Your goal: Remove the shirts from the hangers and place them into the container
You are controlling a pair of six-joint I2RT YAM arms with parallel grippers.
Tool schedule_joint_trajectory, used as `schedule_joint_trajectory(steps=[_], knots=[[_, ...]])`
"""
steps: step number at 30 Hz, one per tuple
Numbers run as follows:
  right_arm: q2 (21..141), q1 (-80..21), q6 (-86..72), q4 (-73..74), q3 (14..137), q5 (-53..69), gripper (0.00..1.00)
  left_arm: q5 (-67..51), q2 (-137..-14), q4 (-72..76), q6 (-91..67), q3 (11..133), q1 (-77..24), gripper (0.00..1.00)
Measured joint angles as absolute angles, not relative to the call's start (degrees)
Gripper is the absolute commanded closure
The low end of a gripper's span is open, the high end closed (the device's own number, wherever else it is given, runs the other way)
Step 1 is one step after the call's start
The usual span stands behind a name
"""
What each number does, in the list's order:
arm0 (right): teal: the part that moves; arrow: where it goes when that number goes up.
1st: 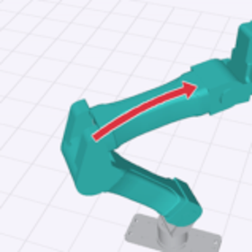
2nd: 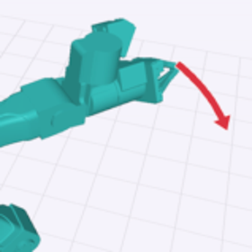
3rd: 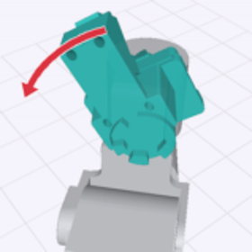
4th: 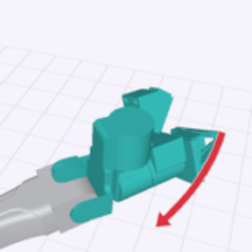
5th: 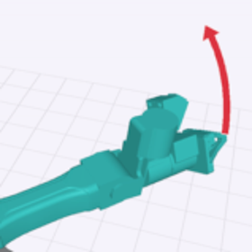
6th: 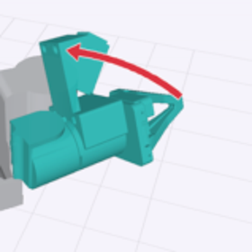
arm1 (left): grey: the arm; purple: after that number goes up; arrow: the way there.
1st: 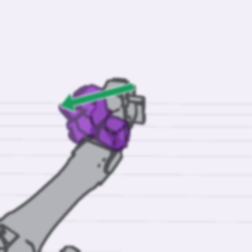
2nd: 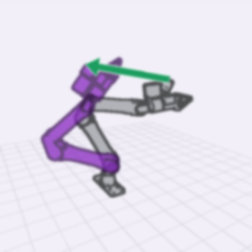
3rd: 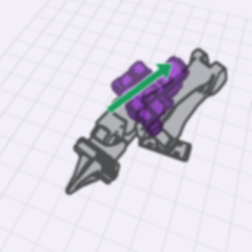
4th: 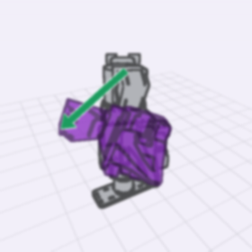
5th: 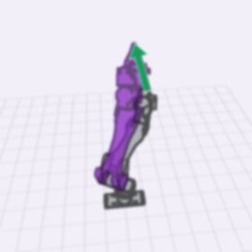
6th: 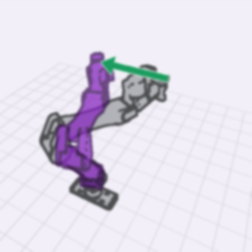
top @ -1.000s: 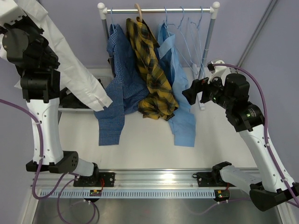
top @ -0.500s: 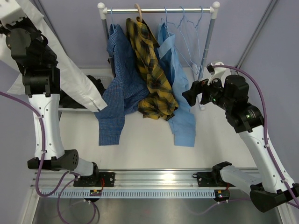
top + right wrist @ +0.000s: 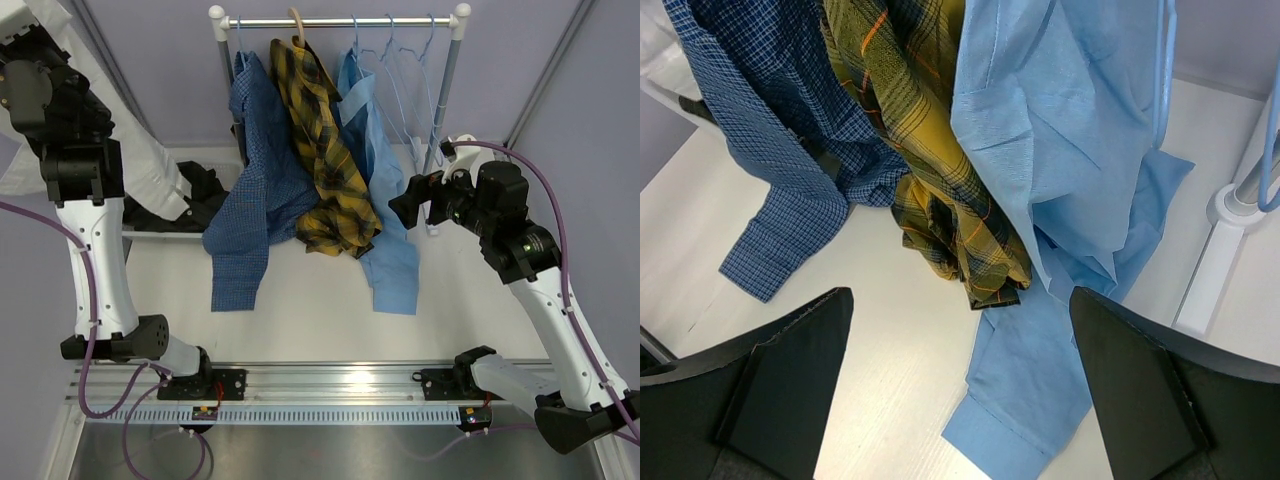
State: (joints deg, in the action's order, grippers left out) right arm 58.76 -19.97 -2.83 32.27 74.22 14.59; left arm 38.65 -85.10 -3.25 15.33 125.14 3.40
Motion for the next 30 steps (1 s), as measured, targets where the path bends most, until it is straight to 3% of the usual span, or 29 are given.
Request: schedule_joint_trajectory(steps=[6, 15, 30], knots=[[59.4, -20.0, -2.9, 31.9, 74.2, 14.7, 0.00, 35.9, -84.6, -2.5, 13.8, 124.4, 3.4, 1.00], [59.5, -20.0, -2.8, 31.5, 73.7, 14.7, 0.00, 22.2, -86.1, -1.2, 5.1, 113.2, 3.5, 1.00], [61.8, -20.0, -2.9, 31.5, 73.0, 15.0, 0.00, 7.2, -79.0, 12.6, -1.7, 67.0, 5.2, 1.00]])
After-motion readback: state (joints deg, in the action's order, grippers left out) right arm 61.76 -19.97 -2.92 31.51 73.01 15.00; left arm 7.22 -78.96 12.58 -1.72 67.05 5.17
